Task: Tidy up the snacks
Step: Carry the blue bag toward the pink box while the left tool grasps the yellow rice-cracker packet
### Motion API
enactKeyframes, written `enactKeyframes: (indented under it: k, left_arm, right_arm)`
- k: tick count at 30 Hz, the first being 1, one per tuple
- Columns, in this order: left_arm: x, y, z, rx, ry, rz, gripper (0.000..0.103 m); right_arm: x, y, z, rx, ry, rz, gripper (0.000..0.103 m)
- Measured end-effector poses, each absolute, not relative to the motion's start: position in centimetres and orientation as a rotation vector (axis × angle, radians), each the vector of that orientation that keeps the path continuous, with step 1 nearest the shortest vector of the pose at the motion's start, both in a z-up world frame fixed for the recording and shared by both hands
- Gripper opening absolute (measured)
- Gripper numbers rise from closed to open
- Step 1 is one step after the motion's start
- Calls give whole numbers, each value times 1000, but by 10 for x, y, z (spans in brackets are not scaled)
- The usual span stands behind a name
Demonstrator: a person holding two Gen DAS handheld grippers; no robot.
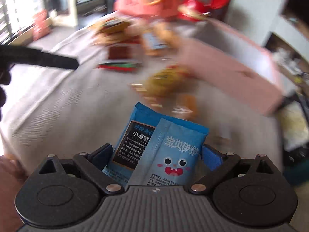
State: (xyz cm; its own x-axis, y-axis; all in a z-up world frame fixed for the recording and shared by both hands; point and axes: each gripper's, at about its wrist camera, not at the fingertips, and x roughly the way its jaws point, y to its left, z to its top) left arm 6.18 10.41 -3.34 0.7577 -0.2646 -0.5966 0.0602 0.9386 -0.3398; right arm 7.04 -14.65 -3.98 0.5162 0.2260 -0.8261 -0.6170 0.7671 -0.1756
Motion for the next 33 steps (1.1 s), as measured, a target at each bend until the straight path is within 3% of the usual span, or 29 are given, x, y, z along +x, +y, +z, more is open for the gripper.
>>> enactKeyframes:
  k: [11,12,14,19,33]
  left_arm:
    - [166,15,-43,2,814,-168,34]
    - [170,11,-47,24,822,-154,41]
    - [171,6,-51,52,815,-145,43]
    - [163,10,-53,81,826,-136,43]
    - [98,40,-55,-37,852,-177,40]
  right_arm:
    - [52,-192,-31,-447,596,509,98]
    - [50,-194,-31,-442,583,505,98]
    - [50,-196,-33,-419,564,507,98]
    - [46,-190,-45,-478,492,492,98]
    - [55,-215,-43,-305,754,445,98]
